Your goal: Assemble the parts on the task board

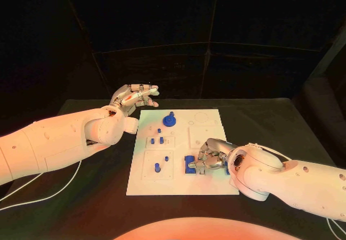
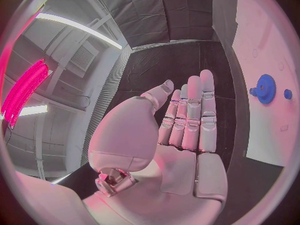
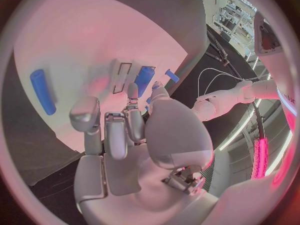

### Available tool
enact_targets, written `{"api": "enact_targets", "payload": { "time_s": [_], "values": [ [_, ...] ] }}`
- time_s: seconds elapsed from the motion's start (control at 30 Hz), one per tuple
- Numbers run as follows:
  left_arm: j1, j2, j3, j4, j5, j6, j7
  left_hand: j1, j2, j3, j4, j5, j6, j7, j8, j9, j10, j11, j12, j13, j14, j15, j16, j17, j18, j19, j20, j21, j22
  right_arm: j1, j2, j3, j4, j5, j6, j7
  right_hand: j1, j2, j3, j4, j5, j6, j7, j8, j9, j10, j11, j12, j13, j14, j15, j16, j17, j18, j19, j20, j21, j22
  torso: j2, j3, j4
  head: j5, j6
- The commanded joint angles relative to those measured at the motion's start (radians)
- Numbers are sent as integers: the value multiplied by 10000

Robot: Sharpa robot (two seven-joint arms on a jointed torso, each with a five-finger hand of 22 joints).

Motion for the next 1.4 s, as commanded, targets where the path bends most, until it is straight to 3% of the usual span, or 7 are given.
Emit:
{"api": "enact_targets", "payload": {
  "time_s": [0.03, 0.43, 0.63, 0.8, 0.93, 1.07, 1.4],
  "values": [
    [15, -13, 1, 30, -76, 115, 37, 105, -32, 3, -41, 22, -63, 12, 44, 4, -65, -5, 63, -14, -89, -10, 55, -8, 46, -34, -4, -11, 4, 12, 62, 2, -72, 88, 102, 6, 71, 37, -7, -53, -39, -71, -14, 54, 14, -29, 1, -42, 165, 858, 13, -46, 1581, -166, 21, 3, 8, 10, 18, -2, -8, 12, -25],
    [16, -42, 1, 54, -77, 110, 43, 105, -32, 3, -41, 22, -63, 12, 44, 4, -65, -5, 63, -14, -89, -10, 55, -8, 46, -34, -4, -11, 4, 12, 113, 2, -150, 10, -79, 199, 468, 160, -56, -289, 92, -92, -27, 142, 62, -20, -12, -41, 186, 857, 1, -50, 1577, -166, 27, -5, 9, 28, 4, -1, -28, -23, -53],
    [16, -69, 1, 67, -78, 103, 63, 114, -27, 17, -53, 21, -65, 13, 50, 4, -67, -5, 70, -17, -92, -11, 59, -15, 45, -37, -7, -3, 9, 22, -618, 7, 217, 1539, -702, 2395, 461, 117, -239, -291, 143, -376, 74, 38, 25, -146, 66, -201, 43, 809, 54, -165, 1364, -150, -43, 24, -74, -107, -24, -6, -7, -95, -72],
    [16, -98, 1, 69, -78, 90, 130, 123, -26, 27, -63, 21, -65, 12, 55, 4, -67, -6, 75, -19, -92, -13, 62, -19, 45, -37, -9, 3, 12, 122, -1528, 12, 585, 3196, -833, 4285, 870, 520, -158, -481, 346, -1221, 407, -596, -239, -66, 328, -36, 226, 815, 253, -169, 1372, -151, -74, 174, -118, -171, -42, -23, -11, -312, -26],
    [16, -114, 1, 51, -77, 87, 146, 124, -26, 28, -64, 21, -65, 12, 55, 4, -67, -6, 75, -19, -92, -13, 62, -19, 45, -37, -9, 4, 13, 195, -2213, 11, 717, 3782, -810, 4831, 1205, 754, -92, -732, 380, -1354, 555, -923, -374, -15, 467, 57, 323, 837, 386, -119, 1458, -152, -50, 312, -80, -111, -40, -23, -29, -480, 13],
    [15, -100, 0, 31, -77, 95, 156, 129, -29, 33, -73, 21, -65, 12, 58, 4, -67, -6, 79, -20, -92, -14, 64, -22, 45, -37, -11, 8, 15, 220, -2719, 9, 738, 3558, -843, 4737, 1244, 740, -140, -798, 344, -1244, 548, -965, -392, -10, 470, 66, 334, 837, 397, -118, 1460, -147, -46, 335, -69, -94, -48, -26, -72, -681, 22],
    [13, -97, 0, 24, -78, 130, 164, 130, -29, 35, -75, 21, -63, 12, 61, 5, -66, -7, 81, -21, -91, -14, 66, -24, 45, -37, -12, 10, 17, 193, -3136, -4, 472, 420, -277, 2049, 982, 761, -600, -764, 190, -550, 389, -1129, -447, -256, 340, -507, -202, 759, 302, -326, 1121, -78, -178, 297, -296, -444, -83, -25, -228, -848, 19]
  ]
}}
